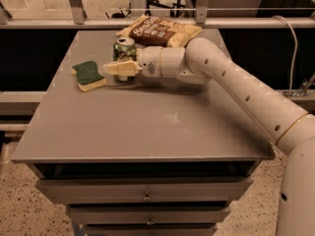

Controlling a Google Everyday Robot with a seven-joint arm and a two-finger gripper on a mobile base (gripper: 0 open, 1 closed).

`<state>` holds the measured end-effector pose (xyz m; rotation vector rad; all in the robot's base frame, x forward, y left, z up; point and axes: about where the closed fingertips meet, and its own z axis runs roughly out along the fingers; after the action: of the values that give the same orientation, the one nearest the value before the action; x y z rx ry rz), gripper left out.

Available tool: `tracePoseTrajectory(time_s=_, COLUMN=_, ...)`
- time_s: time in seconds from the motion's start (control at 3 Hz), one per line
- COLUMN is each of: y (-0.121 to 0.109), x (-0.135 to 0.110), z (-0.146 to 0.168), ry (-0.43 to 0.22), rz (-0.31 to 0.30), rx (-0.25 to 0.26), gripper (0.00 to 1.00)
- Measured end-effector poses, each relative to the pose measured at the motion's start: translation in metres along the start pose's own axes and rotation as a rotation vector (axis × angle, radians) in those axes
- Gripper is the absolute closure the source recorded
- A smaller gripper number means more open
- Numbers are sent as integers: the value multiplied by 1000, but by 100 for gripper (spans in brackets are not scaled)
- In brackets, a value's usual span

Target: Move green can near sponge

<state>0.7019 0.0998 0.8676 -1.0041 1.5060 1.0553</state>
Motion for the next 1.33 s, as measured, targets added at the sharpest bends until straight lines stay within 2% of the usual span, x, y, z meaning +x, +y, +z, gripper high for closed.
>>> tracePoseTrajectory(time_s=0.33, y=15, x=3, z=18, ry=-9, rz=-1, rx=-68, gripper=12)
tracePoseTrajectory(time_s=0.67, y=15, x=3, z=18, ry=-9, rz=-1, rx=-68, gripper=0)
tracePoseTrajectory(time_s=1.0, y=23, x=3, z=28, ry=-10, rz=-27, rx=-115, gripper=0)
tracePoseTrajectory(time_s=1.33, y=24, x=-4, z=14, ry=11, rz=-108, rx=-131, gripper=0)
